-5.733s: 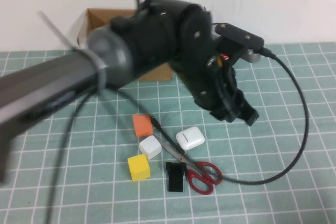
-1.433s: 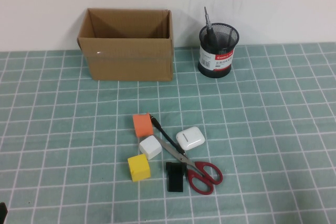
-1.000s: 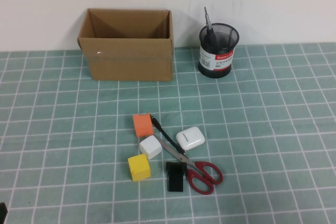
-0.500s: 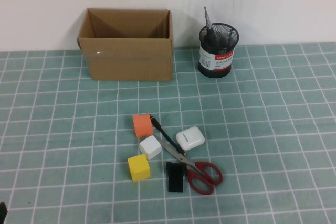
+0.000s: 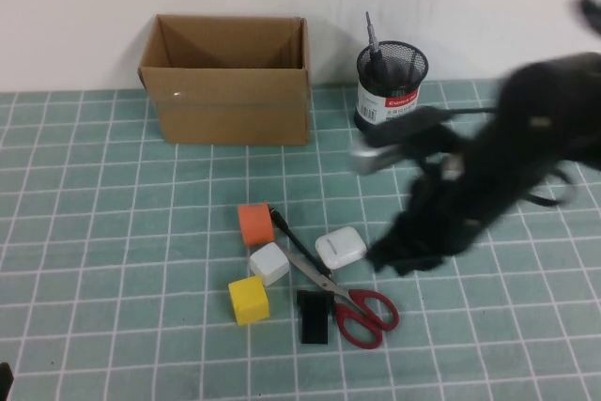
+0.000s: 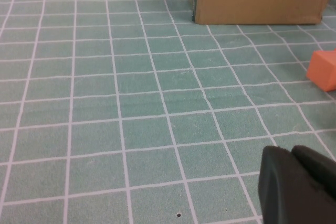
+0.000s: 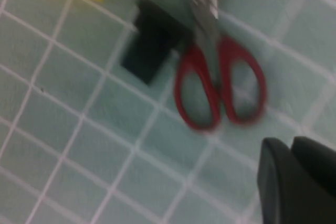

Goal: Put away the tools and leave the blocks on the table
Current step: Pick up the scissors from the table

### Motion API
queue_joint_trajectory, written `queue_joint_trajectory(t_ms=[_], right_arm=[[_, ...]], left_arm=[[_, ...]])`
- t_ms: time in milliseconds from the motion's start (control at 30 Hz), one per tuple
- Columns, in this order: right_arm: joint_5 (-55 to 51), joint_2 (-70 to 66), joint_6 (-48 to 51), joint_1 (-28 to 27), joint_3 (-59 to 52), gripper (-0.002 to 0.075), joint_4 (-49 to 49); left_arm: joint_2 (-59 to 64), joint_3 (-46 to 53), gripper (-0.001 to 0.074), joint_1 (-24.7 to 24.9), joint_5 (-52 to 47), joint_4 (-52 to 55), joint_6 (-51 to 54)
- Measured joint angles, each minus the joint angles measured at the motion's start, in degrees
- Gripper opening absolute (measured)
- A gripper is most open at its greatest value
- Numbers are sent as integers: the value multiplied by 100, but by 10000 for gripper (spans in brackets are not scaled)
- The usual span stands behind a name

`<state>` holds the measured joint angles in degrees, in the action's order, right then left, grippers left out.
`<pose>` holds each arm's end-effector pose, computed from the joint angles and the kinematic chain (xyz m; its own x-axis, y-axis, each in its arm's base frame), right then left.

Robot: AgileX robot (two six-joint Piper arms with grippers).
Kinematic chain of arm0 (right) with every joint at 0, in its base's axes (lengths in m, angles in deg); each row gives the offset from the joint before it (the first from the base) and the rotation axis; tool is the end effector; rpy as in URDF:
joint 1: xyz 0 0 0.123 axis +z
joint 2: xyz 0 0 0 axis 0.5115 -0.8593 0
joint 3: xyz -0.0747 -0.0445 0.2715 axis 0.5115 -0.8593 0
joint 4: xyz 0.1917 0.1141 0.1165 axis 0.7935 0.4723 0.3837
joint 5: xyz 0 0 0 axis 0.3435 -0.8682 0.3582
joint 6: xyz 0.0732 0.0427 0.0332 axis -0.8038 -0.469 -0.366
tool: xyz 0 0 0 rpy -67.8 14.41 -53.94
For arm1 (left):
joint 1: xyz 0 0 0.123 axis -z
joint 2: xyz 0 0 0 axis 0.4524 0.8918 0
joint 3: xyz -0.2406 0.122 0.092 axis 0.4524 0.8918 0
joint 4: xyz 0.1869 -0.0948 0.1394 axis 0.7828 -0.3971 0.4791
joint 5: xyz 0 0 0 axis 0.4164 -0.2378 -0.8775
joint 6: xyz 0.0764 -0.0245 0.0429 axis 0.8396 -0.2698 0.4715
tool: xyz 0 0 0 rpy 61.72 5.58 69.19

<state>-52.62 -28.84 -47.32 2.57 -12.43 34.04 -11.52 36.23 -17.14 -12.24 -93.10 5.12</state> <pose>0.2654 0.1916 0.2577 -0.8158 -0.4923 -0.3034 -0.5531 0.8175 0.1607 0.0520 -0.0115 0.1728 -0.2751 0.0524 -0.9600 0.1963 0.9805 -0.0027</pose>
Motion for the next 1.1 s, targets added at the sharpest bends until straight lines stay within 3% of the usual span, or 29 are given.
queue_joint_trajectory(t_ms=[233,467,900,1100], right_arm=[[-19,-1266,-13,520,1243,20,-684],[393,-2151,77,570,1447,22,-888],[456,-1983,523,1130,1679,22,-165],[446,-2331,543,1135,1719,31,-396]], left_arm=[[0,0,-4,0,0,0,0],[0,0,-4,0,0,0,0],[0,0,-4,0,0,0,0],[0,0,-4,0,0,0,0]])
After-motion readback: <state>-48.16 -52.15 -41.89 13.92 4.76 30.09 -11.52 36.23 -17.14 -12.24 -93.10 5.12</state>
